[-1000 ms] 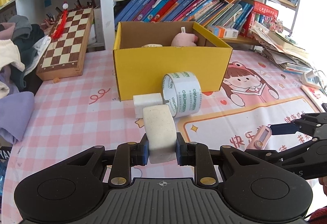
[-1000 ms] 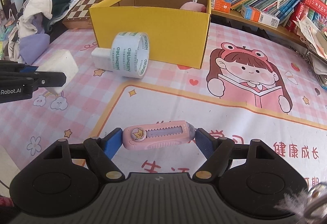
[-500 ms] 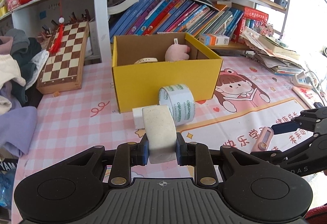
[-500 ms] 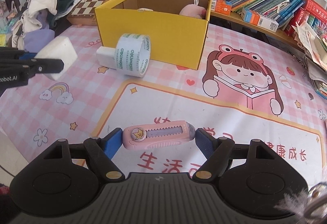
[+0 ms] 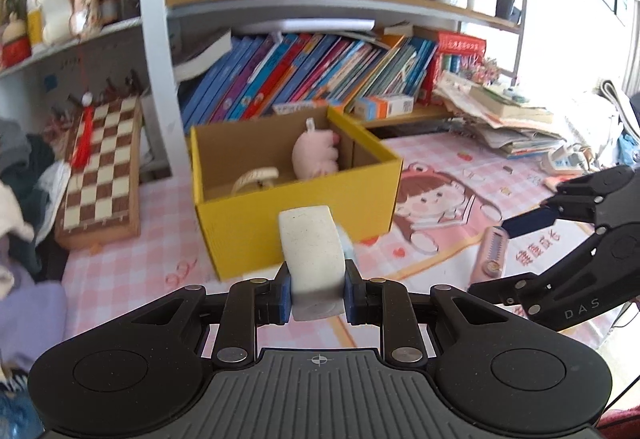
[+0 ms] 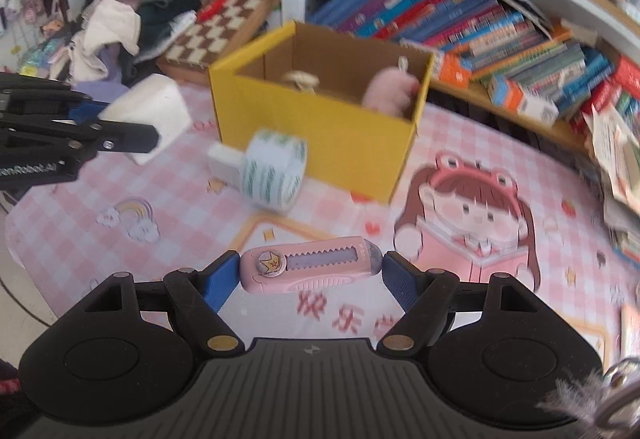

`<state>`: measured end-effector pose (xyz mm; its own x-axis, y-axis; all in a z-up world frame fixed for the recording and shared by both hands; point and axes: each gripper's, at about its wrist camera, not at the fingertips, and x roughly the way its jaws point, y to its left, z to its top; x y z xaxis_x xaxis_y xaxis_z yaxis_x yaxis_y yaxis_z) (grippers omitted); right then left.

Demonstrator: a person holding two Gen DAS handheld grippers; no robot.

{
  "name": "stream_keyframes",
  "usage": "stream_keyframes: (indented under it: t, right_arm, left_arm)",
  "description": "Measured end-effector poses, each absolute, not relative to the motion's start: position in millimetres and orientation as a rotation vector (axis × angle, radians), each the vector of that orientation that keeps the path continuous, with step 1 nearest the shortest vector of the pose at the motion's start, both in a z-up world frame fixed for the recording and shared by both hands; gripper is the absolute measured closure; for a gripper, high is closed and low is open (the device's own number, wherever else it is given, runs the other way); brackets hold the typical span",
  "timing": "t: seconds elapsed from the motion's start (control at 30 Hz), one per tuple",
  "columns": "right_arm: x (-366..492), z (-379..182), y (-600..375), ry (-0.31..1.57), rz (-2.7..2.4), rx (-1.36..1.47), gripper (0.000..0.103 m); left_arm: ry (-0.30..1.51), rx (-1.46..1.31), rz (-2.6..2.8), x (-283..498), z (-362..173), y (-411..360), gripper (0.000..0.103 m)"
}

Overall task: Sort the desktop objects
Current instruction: 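Carry the block with the left gripper while the right gripper carries the cutter over the box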

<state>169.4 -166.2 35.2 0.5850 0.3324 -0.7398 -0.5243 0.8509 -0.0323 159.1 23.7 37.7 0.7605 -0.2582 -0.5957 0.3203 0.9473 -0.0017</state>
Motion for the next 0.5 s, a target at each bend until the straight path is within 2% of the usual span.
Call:
stream_keyframes:
  t: [0.5]
  right_arm:
    - [251.2, 103.6, -151.4, 0.671, 0.598, -0.293, 0.027]
  left_arm:
    - [0.550, 0.132, -0.295, 218.4, 70.5, 15.8, 0.080]
